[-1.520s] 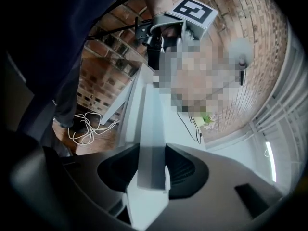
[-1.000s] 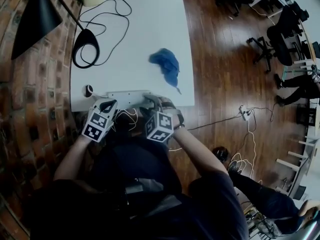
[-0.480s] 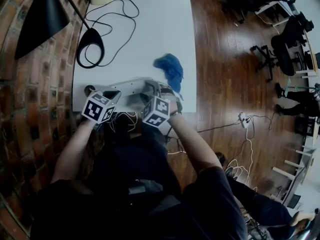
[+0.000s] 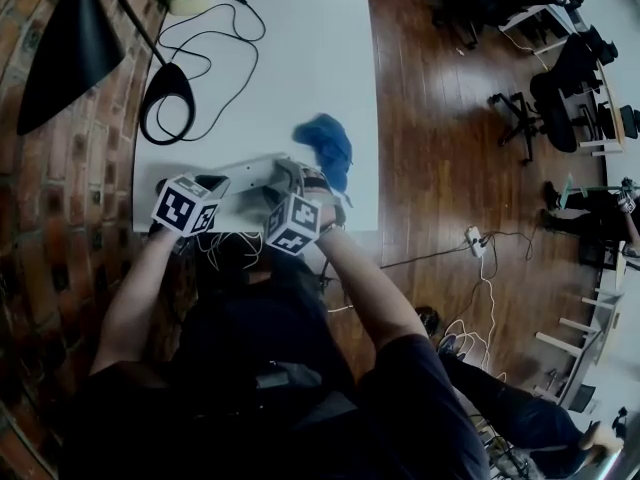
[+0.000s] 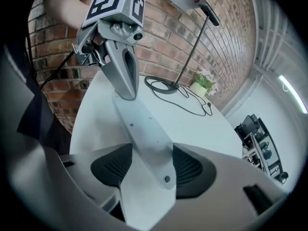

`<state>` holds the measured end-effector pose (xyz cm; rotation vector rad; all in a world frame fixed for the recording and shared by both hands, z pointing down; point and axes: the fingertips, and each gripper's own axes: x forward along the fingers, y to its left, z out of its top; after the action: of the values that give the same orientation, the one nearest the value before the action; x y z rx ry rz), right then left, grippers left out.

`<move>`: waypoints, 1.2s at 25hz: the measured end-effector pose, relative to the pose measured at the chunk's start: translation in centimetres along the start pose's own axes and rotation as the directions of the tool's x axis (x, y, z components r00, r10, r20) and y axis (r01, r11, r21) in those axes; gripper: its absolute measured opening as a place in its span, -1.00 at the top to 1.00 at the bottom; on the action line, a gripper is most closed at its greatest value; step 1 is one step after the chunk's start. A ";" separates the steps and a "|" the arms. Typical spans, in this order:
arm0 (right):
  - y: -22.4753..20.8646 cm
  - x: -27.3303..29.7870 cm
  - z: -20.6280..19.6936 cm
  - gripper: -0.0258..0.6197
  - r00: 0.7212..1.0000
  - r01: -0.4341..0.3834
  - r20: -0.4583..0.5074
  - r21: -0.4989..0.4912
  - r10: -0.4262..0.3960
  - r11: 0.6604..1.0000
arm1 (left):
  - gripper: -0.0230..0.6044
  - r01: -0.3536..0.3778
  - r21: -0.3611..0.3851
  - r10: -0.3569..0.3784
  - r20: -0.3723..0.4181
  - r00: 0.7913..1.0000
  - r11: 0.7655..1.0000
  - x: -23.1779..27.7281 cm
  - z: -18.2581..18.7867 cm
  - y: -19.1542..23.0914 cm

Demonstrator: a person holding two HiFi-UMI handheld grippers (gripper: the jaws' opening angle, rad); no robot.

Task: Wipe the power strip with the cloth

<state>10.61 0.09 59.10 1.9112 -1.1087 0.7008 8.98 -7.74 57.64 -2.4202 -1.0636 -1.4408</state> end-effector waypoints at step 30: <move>-10.2 -2.5 -11.9 0.64 0.967 0.225 -0.224 0.522 -0.122 0.823 | 0.89 -0.075 0.045 0.077 -0.032 0.997 0.996 -0.9 -1.2 1.2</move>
<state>17.65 14.27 59.77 2.3270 -0.6396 1.1535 8.59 -9.66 57.80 -2.3713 -0.9742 -1.4141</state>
